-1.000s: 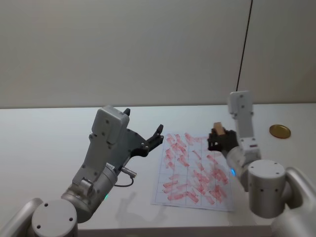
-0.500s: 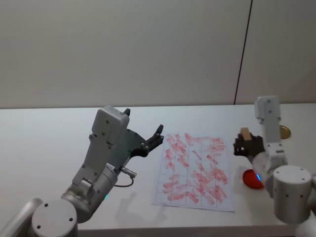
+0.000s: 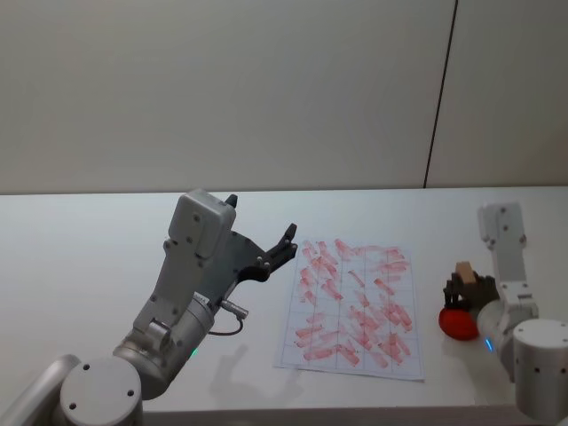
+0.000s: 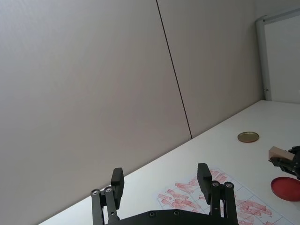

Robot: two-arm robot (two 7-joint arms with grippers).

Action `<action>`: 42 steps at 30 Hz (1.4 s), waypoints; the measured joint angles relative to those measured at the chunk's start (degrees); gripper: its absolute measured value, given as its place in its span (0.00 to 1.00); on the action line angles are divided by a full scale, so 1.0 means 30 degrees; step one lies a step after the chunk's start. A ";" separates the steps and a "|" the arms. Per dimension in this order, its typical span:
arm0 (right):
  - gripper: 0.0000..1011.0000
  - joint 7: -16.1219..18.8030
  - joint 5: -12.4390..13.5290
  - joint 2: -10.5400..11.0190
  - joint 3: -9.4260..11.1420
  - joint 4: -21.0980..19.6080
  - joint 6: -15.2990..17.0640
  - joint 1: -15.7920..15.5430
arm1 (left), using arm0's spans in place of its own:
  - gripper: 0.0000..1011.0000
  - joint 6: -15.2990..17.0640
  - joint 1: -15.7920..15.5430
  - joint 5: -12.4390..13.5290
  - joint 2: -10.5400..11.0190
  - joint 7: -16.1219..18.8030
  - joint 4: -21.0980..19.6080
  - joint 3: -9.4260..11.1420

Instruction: Use the one hand to pick up the stamp and affix it onto the A4 paper.

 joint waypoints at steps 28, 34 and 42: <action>0.38 0.0553 0.0023 0.0004 0.0244 0.2256 -0.0440 0.0193 | 0.98 0.0000 0.0001 -0.0001 -0.0001 -0.0001 0.0000 -0.0001; 0.60 0.0556 0.0050 -0.0069 0.0286 0.2486 -0.0961 0.0409 | 0.98 0.0000 0.0000 -0.0001 0.0000 0.0000 0.0000 0.0000; 0.81 0.0547 0.0077 -0.0081 0.0323 0.1956 -0.1398 0.0332 | 0.98 -0.0001 0.0000 0.0000 0.0000 -0.0001 0.0001 0.0000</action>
